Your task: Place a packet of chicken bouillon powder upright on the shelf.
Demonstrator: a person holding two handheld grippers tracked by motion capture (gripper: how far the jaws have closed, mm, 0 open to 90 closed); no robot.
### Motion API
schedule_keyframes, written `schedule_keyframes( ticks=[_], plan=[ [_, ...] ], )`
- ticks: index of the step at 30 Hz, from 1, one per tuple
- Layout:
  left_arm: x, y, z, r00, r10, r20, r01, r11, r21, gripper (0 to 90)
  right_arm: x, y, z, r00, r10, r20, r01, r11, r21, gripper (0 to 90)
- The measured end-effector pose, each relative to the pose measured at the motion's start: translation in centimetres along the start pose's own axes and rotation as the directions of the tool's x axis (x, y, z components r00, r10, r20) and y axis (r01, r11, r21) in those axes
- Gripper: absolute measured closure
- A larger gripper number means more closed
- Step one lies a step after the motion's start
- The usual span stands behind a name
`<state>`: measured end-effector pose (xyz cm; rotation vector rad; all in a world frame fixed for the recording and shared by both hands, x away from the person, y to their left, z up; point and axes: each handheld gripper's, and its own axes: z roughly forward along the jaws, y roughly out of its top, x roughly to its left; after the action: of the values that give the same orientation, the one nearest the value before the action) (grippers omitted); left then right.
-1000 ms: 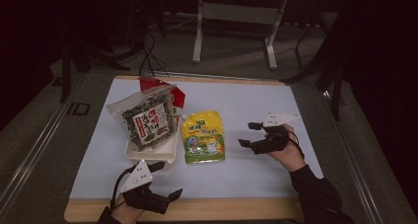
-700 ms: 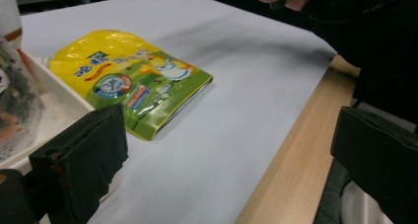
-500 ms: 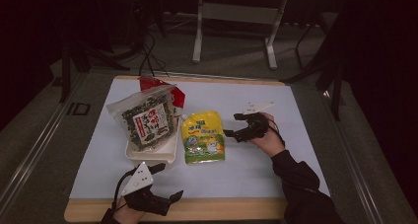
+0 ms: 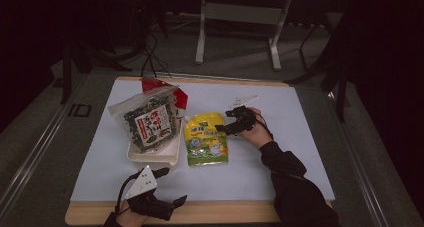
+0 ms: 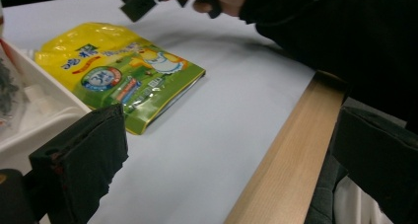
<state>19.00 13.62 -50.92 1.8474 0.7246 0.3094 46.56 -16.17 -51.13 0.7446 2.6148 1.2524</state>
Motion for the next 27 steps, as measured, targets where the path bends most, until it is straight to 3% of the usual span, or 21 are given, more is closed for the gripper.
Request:
schedule_keyframes(
  ticks=[14,15,19,23,27],
  plan=[
    [0.0,-0.2,0.1,0.9999,-0.001,0.017,0.0,0.9999,0.017,2.0,-2.9,0.4,4.8,0.9971,0.068,0.034,-0.07,0.994,0.08,10.0],
    [0.0,-0.3,0.1,0.9998,-0.002,0.019,0.001,0.9998,0.019,2.0,-3.0,0.4,5.1,0.9969,0.061,0.051,-0.065,0.994,0.083,10.0],
    [0.1,-0.3,0.2,0.9998,-0.006,0.019,0.005,0.9997,0.022,2.0,-2.8,0.1,6.0,0.998,0.046,0.044,-0.05,0.994,0.097,9.4],
    [0.1,-0.4,0.2,0.9999,-0.004,0.016,0.003,0.9996,0.027,2.0,-2.1,0.1,6.3,0.9978,-0.024,0.062,0.016,0.992,0.128,10.6],
    [0.0,-0.4,0.2,0.9999,0.0,0.017,-0.001,0.9995,0.032,2.0,-1.9,0.1,6.2,0.9977,-0.021,0.065,0.013,0.991,0.13,15.7]
  ],
)
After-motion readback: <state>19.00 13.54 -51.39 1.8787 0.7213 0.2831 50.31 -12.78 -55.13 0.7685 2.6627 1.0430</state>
